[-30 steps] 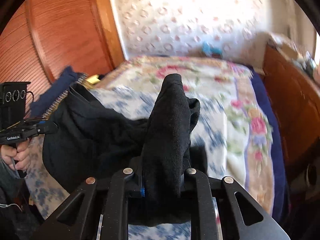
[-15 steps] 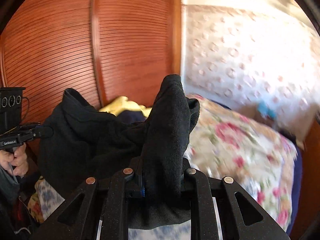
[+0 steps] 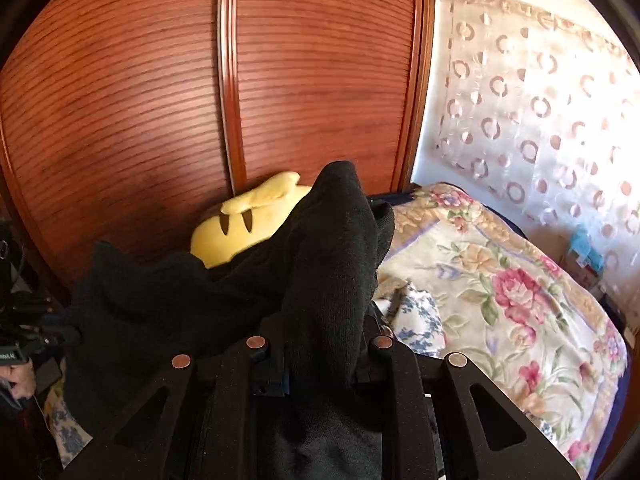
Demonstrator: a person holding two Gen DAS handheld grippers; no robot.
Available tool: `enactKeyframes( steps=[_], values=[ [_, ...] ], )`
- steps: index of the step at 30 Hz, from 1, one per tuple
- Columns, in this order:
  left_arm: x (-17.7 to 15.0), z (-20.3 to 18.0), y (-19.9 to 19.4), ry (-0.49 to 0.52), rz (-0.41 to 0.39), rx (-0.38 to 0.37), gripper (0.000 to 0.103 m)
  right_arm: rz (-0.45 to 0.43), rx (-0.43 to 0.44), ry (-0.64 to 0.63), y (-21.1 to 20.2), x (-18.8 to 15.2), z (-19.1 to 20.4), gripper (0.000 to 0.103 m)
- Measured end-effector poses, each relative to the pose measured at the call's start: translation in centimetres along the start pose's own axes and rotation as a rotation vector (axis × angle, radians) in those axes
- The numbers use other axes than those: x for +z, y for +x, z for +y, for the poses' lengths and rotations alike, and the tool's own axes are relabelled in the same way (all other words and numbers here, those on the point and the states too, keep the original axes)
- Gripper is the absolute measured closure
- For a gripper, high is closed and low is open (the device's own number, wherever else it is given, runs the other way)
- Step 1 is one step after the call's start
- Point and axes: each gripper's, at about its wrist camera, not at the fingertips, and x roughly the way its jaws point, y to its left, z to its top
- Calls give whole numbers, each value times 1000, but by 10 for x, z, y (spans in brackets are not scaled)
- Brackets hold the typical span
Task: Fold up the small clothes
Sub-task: 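Lift the folded shirt with both grippers and carry it to the clothes stack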
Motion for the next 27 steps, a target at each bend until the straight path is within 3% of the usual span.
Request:
enactKeyframes(
  steps=[6,9,15,19,24,27],
  values=[
    [37,-16,-37,14,-114,-58,92,-129,3,-82,-49,50,18,84],
    [45,-21,-60,28,-169,-41,92,-187,19,-117,-60,83,29,84],
    [53,-15,-74,35,-197,-17,92,-255,65,-171,-63,101,46,84],
    [36,-5,-42,0,-77,-28,92,-175,49,-132,-41,72,21,84],
    [3,9,15,-23,67,38,92,36,9,-48,4,7,-12,82],
    [-5,11,26,-16,91,59,92,105,-42,-2,24,-15,-23,69]
  ],
)
